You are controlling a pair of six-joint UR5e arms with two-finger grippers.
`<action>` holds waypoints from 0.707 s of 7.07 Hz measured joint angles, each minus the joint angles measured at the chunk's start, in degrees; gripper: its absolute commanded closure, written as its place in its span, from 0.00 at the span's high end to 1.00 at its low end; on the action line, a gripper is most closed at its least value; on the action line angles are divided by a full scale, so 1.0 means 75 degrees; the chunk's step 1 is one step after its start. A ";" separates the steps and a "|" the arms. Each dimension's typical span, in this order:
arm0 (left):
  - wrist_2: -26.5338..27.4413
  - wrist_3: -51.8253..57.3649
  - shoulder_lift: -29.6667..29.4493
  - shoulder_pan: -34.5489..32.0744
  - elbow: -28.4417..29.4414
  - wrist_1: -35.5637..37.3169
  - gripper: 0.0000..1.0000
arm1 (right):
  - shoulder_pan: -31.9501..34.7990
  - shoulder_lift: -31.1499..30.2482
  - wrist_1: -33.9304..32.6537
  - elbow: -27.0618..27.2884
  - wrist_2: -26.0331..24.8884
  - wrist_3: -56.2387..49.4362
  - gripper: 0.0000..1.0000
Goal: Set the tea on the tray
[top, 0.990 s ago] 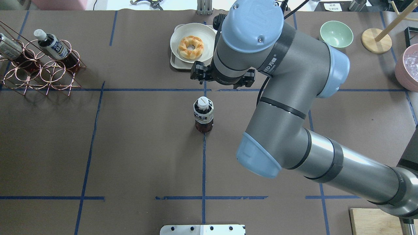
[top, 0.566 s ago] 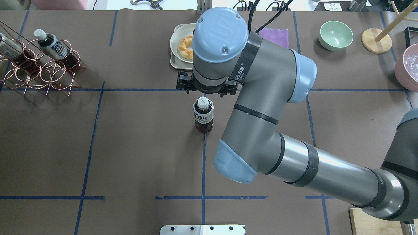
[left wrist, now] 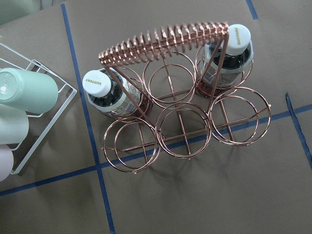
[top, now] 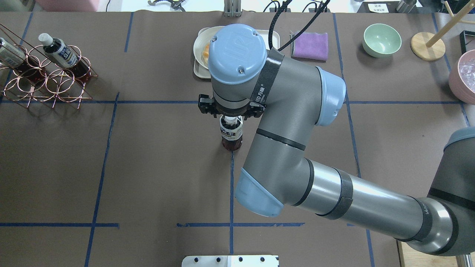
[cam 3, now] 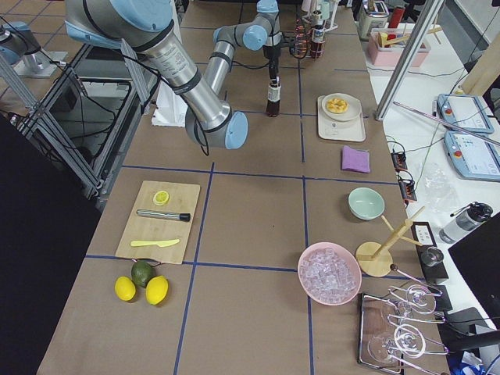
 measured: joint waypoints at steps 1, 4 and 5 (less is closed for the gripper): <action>-0.0001 0.0000 0.0003 -0.0004 0.0001 -0.0005 1.00 | -0.0013 -0.0002 -0.0011 -0.0024 0.0002 -0.0015 0.60; 0.0005 0.0000 0.0007 -0.0019 0.0028 -0.0012 1.00 | -0.0020 0.0003 -0.0018 -0.0111 -0.0005 -0.0102 0.55; 0.0002 0.0000 0.0007 -0.0021 0.0058 -0.0017 1.00 | -0.0021 0.0003 -0.0018 -0.0133 -0.0008 -0.0111 0.43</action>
